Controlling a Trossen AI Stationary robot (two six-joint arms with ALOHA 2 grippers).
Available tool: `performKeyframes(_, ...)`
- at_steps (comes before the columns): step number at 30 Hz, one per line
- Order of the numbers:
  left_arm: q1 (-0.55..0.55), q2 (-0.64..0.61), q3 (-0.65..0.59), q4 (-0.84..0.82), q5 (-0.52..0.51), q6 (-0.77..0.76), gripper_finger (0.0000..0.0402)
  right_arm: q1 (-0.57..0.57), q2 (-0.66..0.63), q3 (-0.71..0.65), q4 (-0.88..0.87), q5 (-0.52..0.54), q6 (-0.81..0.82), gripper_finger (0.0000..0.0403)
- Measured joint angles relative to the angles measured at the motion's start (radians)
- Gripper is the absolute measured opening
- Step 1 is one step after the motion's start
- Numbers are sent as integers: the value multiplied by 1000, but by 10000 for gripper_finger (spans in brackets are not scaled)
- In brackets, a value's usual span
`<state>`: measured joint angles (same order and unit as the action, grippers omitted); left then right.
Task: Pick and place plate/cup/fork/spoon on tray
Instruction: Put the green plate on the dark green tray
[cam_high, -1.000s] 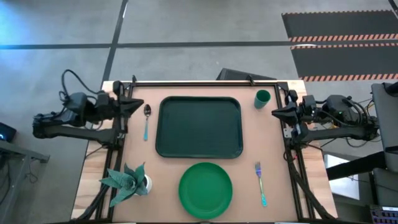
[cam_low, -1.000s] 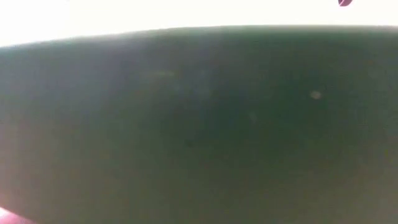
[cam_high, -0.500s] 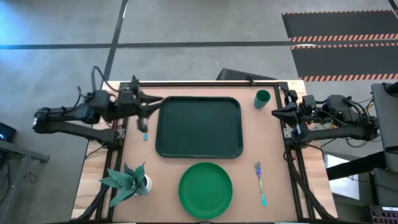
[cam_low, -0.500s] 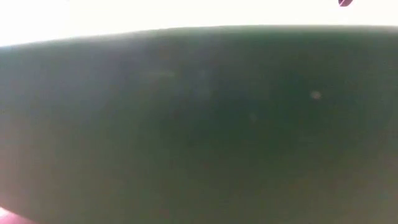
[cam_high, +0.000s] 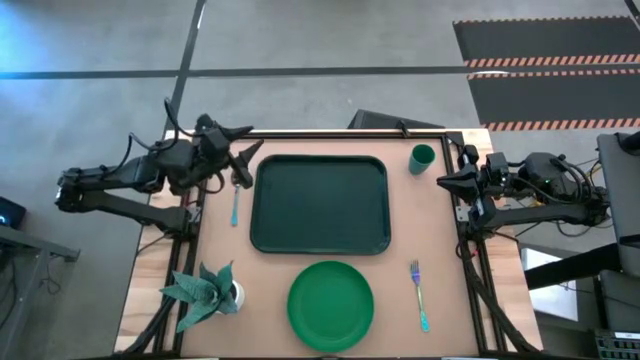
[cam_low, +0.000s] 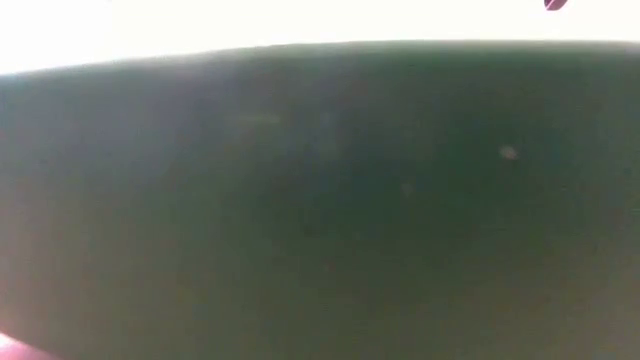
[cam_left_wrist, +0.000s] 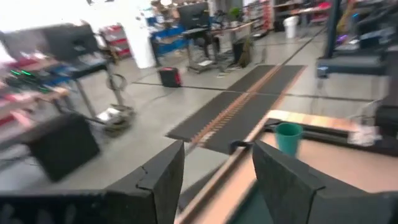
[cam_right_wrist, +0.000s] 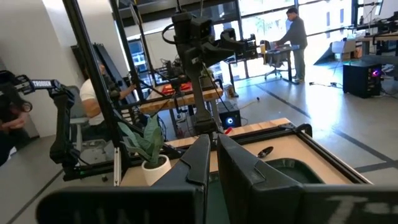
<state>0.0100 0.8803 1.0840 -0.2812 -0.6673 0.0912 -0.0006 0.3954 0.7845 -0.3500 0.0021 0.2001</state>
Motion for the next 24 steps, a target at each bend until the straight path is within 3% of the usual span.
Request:
performKeyframes(3, 2, 7, -1, -19, 54, -68, 173, 0, 0, 0, 0, 0, 0, 22)
performKeyframes(10, 3, 88, -2, -106, 76, -87, 173, 0, 0, 13, 0, 0, -1, 22)
performKeyframes(14, 14, 157, 7, -98, 172, -94, 173, 0, 0, 29, 0, -1, -1, 22)
performKeyframes(20, 82, 275, 64, -94, 251, -136, 173, 0, 0, 41, -4, -1, -1, 22)
performKeyframes(24, 147, 376, 132, -64, 324, -75, 173, 0, 0, 41, -5, -1, 0, 22)
